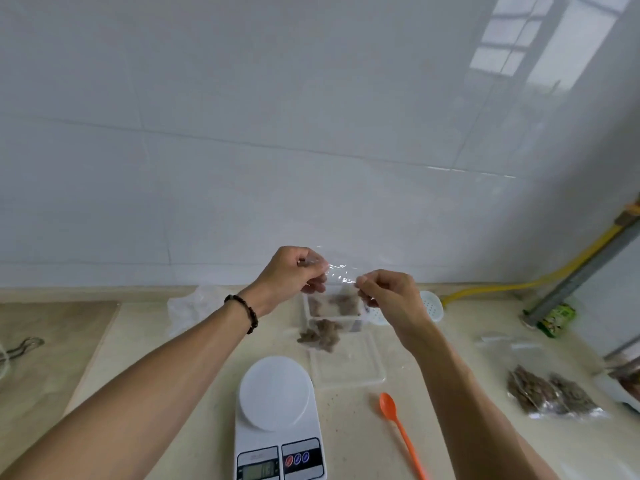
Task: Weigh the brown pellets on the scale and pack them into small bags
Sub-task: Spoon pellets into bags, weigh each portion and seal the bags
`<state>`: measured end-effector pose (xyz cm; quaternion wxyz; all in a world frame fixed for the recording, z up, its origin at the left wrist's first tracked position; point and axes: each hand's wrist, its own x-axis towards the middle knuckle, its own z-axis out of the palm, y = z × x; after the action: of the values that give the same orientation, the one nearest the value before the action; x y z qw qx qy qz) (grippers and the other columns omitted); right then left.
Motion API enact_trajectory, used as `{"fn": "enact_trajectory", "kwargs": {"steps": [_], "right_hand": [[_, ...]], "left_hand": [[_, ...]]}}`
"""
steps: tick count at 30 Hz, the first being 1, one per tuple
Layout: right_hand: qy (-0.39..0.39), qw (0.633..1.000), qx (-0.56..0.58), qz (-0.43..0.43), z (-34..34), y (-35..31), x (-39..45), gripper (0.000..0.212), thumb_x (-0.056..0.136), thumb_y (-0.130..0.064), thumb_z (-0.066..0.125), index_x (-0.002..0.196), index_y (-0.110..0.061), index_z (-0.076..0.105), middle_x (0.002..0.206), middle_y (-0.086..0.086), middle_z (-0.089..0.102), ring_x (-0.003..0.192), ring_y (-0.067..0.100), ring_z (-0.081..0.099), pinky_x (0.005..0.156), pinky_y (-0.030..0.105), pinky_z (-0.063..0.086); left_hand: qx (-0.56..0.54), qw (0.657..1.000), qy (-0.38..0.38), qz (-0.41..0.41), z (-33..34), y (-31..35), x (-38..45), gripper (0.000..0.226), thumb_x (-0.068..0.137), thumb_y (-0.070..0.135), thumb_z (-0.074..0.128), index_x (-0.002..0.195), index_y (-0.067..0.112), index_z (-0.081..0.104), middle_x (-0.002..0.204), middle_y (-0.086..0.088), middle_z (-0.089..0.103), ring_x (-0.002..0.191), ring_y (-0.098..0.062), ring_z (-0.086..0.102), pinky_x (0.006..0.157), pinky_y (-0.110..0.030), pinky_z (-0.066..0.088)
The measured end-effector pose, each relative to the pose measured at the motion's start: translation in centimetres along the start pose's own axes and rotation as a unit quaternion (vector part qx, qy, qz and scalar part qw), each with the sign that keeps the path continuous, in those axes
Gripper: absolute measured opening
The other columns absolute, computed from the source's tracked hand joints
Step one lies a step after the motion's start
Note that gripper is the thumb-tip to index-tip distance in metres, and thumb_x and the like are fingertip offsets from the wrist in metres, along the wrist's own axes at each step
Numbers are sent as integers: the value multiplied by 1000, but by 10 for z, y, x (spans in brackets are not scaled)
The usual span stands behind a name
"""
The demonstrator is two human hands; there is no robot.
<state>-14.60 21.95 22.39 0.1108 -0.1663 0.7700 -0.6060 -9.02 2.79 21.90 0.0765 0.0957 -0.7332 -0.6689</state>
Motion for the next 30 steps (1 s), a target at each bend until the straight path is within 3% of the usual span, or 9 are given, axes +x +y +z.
{"fn": "enact_trajectory", "kwargs": {"steps": [8,15,20,25,30], "right_hand": [[16,1000,24,-3,-5,-23,-5,19,86,-18,69,76,-3,72,66,8,63,64,19,55,66,39,42],[47,999,2,-19,-19,-27,-8,18,84,-9,66,69,0,66,60,4,57,60,16,52,62,30,47],[19,1000,14,2,-28,-28,-9,10,83,-17,73,81,-7,74,67,4,65,61,15,58,67,33,53],[69,997,-21,-3,-55,-15,-11,9,82,-12,72,73,-11,74,60,-3,64,57,11,56,61,27,52],[82,995,55,29,-91,7,-9,11,79,-13,76,74,-4,72,62,4,62,58,15,56,62,28,53]], "left_hand": [[-26,997,38,58,12,21,-4,16,92,6,62,77,7,64,63,-3,61,54,-15,59,60,-28,52],[-27,998,-37,33,18,31,-4,8,89,9,68,82,4,70,69,-7,67,62,-19,67,60,-27,54],[1,997,-26,73,47,32,0,11,91,8,66,83,1,69,65,-4,63,57,-16,60,59,-26,54],[-14,996,-72,44,71,32,6,16,94,12,62,85,2,70,74,-10,70,67,-22,69,61,-25,55],[40,995,-20,85,112,29,18,17,92,7,64,79,-3,66,64,-7,65,56,-19,63,60,-29,56]]}}
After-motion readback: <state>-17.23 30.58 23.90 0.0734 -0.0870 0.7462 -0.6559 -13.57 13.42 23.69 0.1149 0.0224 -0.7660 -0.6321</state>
